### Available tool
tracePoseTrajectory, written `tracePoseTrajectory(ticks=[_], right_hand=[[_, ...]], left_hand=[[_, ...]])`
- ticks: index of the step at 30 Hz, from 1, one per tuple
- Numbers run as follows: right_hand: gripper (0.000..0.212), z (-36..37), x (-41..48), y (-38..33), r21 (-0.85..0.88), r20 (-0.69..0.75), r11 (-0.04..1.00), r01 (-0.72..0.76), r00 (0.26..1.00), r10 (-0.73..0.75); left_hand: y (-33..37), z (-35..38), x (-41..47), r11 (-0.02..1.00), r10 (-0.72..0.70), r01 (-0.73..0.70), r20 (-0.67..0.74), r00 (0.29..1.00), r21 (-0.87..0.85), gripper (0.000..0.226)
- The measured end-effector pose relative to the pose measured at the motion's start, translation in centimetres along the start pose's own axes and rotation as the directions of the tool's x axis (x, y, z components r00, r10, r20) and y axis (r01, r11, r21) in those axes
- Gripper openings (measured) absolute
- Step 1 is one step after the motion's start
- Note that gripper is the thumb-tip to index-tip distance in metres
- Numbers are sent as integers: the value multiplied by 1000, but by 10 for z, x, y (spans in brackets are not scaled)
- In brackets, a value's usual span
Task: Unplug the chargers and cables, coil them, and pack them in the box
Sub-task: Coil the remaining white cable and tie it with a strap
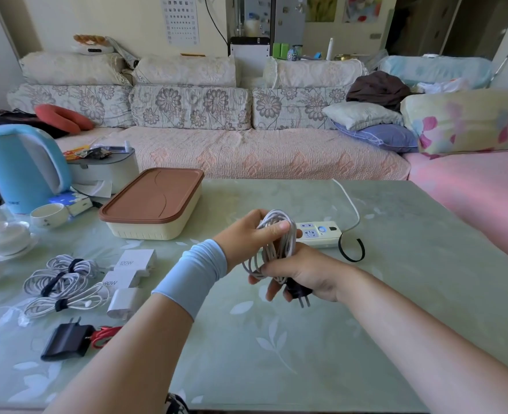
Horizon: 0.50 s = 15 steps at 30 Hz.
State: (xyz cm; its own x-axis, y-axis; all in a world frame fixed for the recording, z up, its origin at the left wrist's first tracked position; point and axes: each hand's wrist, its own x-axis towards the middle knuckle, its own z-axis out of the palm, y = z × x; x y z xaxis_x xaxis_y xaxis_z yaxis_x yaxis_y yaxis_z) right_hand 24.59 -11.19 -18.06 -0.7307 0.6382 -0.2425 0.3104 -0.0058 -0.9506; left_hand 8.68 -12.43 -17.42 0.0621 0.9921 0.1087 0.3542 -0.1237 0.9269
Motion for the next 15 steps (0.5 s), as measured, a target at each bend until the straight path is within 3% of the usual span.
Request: tracePoseTrajectory(ticks=[6,8,12,15], right_hand=[[45,-9,-3,-3,108,287,992,-69,957,35],[41,-11,-5,-3,111,358,987,-114,931,67],[27,-9,-7,-4,123,412,981,-148,907,85],[24,-7,-4,-3,135,431,983,-121,901,52]], left_hand=[[10,3,-5,979,-18,52,168,986,-199,44],[10,2,-6,956,15,48,212,977,-288,29],[13,4,-8,771,78,71,205,976,-633,27],[20,11,-9,713,74,55,153,985,-699,30]])
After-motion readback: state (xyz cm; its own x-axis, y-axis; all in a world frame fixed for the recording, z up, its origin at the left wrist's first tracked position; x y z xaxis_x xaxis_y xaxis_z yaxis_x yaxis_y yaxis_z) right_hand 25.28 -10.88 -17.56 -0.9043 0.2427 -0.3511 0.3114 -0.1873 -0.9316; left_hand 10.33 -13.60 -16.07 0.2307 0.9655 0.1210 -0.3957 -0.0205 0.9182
